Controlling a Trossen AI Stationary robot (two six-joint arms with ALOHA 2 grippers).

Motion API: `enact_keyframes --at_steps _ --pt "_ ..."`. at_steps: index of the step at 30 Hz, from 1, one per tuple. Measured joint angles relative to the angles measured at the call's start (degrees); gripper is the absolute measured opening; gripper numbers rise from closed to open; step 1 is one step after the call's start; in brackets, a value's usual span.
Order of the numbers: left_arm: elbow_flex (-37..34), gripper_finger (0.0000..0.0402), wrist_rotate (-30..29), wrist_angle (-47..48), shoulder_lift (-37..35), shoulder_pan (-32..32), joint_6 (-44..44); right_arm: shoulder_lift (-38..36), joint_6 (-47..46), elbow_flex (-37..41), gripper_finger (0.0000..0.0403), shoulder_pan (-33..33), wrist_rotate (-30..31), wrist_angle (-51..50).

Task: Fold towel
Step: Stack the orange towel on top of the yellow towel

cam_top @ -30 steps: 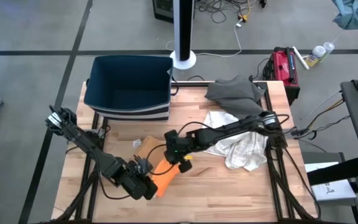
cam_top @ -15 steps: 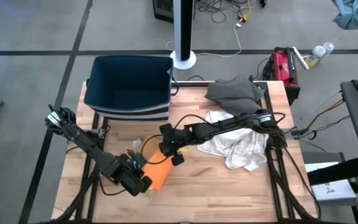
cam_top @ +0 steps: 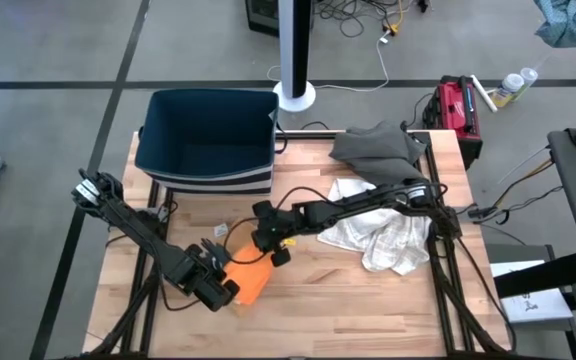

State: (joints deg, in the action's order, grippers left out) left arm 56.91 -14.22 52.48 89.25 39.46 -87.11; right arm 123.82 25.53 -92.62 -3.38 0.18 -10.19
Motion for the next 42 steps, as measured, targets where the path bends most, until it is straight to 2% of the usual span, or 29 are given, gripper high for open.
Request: enact_keyframes --at_steps 17,26,29,34,39,42 --pt "-2.1 0.0009 0.3 0.1 0.0 0.0 0.0 0.1 3.9 0.0 0.0003 1.2 -2.2 3.5" --pt "-3.7 0.0009 2.0 -0.4 0.0 0.0 -0.5 4.2 4.1 0.0 0.0005 1.6 -1.7 8.7" --pt "-4.4 0.0009 2.0 -0.8 0.0 0.0 -1.3 5.2 4.1 0.1 0.0022 1.6 -0.4 9.9" --pt "-5.0 0.0028 2.0 -0.6 0.0 0.0 -2.8 5.3 4.1 0.1 0.0076 1.9 0.2 11.4" --pt "-4.8 0.0073 1.9 -0.2 0.0 0.0 -2.1 4.4 3.8 0.1 0.0129 2.0 0.2 10.4" --pt "-3.5 0.0107 2.1 3.8 0.0 0.0 -2.0 2.2 3.1 0.1 0.0154 1.9 0.2 8.5"
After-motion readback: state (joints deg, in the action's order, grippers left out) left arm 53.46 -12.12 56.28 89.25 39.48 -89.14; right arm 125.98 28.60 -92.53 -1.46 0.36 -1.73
